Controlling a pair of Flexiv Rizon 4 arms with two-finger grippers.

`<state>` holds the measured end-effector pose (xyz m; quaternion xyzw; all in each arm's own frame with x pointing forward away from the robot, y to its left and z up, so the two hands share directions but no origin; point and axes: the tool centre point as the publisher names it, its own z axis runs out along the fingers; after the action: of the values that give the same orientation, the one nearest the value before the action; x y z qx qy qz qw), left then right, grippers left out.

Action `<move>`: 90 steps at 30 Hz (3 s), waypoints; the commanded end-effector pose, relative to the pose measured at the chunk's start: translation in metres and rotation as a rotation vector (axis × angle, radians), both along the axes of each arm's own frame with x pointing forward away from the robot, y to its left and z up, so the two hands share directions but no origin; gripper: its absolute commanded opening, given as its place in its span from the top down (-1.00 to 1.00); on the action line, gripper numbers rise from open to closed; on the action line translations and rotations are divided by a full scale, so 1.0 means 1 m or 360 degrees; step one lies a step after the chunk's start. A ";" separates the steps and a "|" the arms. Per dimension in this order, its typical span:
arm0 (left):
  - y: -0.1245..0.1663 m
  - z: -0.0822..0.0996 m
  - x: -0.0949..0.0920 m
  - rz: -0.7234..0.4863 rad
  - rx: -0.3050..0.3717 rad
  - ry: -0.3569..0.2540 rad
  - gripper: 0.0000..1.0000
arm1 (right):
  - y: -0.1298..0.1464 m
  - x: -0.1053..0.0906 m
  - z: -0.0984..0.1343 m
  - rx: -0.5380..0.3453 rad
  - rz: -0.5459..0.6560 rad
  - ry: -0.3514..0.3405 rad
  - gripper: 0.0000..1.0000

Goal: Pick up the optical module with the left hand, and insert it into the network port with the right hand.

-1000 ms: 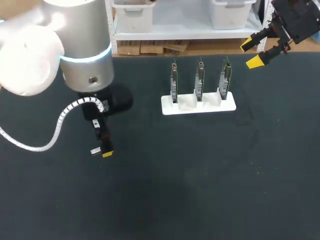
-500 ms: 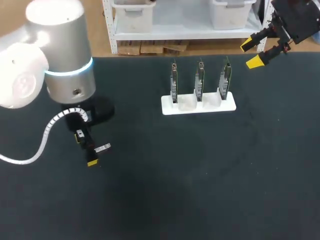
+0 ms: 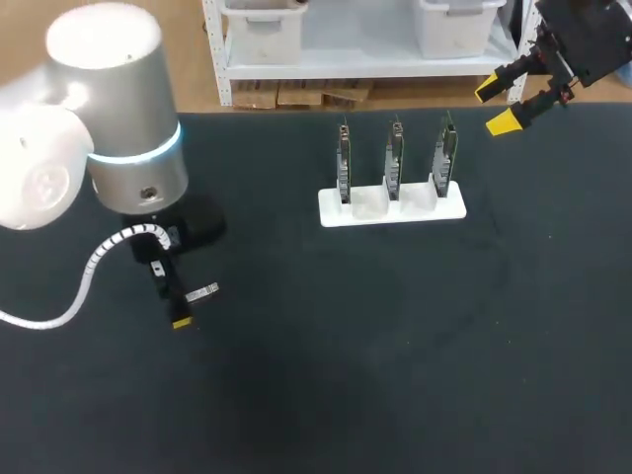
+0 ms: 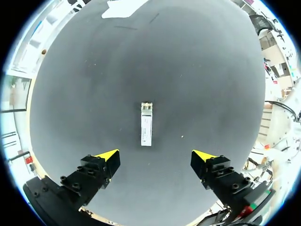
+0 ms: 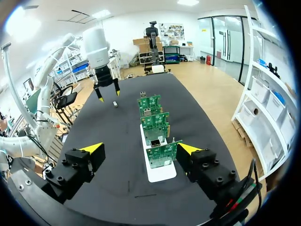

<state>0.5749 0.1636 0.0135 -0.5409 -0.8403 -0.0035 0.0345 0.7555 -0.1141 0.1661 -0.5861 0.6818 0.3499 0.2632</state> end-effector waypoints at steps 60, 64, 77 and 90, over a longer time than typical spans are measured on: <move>-0.012 -0.024 0.020 0.0063 -0.0025 0.0009 -1.00 | 0.000 -0.002 0.000 -0.0001 -0.0004 -0.0004 -1.00; -0.013 -0.025 0.020 0.0061 -0.0028 0.0013 -1.00 | 0.000 -0.002 0.000 -0.0001 -0.0004 -0.0004 -1.00; -0.012 -0.028 0.022 0.0092 -0.0053 0.0014 -1.00 | 0.000 -0.002 0.000 -0.0001 -0.0004 -0.0004 -1.00; -0.013 -0.034 0.023 0.0079 -0.0072 0.0032 -1.00 | 0.000 -0.002 0.000 -0.0001 -0.0004 -0.0004 -1.00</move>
<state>0.5950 0.1498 -0.0168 -0.5198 -0.8536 0.0195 0.0294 0.7555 -0.1141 0.1660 -0.5861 0.6818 0.3498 0.2632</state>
